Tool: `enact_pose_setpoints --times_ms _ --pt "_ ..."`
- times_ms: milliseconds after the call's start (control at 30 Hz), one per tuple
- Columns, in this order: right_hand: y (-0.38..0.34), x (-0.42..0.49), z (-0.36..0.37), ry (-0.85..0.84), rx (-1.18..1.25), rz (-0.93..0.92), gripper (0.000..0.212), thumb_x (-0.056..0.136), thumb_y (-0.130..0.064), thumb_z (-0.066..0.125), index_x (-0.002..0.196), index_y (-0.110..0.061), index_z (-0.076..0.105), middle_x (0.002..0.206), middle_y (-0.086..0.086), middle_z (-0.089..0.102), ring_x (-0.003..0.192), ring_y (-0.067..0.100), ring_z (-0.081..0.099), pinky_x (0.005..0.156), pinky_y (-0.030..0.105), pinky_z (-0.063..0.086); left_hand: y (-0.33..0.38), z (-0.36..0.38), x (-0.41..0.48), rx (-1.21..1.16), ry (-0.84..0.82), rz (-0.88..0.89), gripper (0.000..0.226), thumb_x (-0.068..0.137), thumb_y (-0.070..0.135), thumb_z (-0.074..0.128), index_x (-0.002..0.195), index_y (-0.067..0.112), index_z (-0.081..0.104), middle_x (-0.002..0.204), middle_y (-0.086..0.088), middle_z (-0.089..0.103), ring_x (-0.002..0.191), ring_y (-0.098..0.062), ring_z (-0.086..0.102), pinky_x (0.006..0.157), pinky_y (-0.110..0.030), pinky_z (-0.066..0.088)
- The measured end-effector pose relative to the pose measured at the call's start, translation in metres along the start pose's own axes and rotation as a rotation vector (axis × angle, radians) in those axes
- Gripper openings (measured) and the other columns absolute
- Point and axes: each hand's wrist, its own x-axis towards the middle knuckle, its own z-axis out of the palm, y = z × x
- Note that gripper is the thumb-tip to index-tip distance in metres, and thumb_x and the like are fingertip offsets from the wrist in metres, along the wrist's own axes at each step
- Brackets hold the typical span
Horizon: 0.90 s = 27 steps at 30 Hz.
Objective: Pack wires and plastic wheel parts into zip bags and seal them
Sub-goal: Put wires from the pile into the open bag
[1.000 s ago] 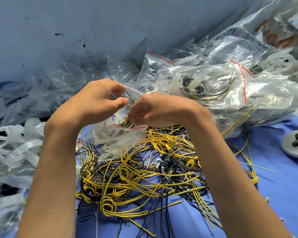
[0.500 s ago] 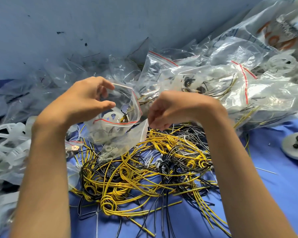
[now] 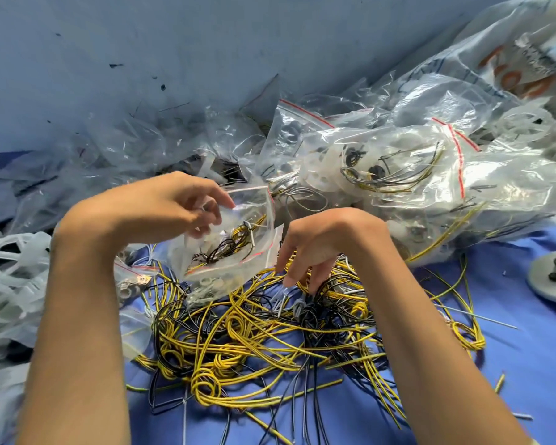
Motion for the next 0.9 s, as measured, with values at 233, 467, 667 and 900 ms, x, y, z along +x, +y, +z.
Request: enact_pose_setpoints --times_ms 233,467,667,900 --pt "0.002 0.009 0.004 -0.043 -0.037 -0.006 0.029 0.084 -0.018 0.07 0.113 -0.013 0.066 0.091 0.011 0.071 0.056 0.011 0.069 0.05 0.013 0.05 0.003 0.0 -0.005 -0.107 -0.046 -0.014 0.024 0.092 -0.001 0.053 0.103 0.014 0.067 0.076 0.0 0.066 0.079 -0.02 0.068 0.085 -0.044 0.056" --pt "0.003 0.005 0.001 0.04 -0.07 -0.028 0.022 0.08 -0.027 0.074 0.099 -0.017 0.07 0.057 -0.01 0.065 0.048 0.0 0.061 0.048 0.011 0.047 0.001 -0.003 -0.003 -0.115 0.027 0.01 0.027 0.09 -0.003 0.054 0.095 0.019 0.069 0.074 -0.001 0.068 0.074 -0.017 0.069 0.074 -0.032 0.059" --pt "0.001 -0.023 -0.013 0.167 -0.002 -0.096 0.031 0.085 -0.025 0.069 0.112 -0.011 0.064 0.093 0.007 0.072 0.065 0.01 0.07 0.07 0.021 0.058 0.001 0.0 0.001 -0.142 0.021 0.044 0.025 0.084 0.002 0.064 0.105 0.016 0.069 0.079 -0.008 0.068 0.074 -0.017 0.07 0.071 -0.028 0.059" --pt "-0.014 -0.041 -0.019 0.404 0.051 -0.196 0.044 0.092 -0.046 0.051 0.092 -0.004 0.065 0.078 0.007 0.073 0.06 0.012 0.071 0.062 0.027 0.059 0.011 0.011 0.008 -0.084 0.011 0.104 0.036 0.081 -0.001 0.065 0.115 0.014 0.065 0.083 0.002 0.071 0.075 -0.02 0.07 0.078 -0.035 0.059"
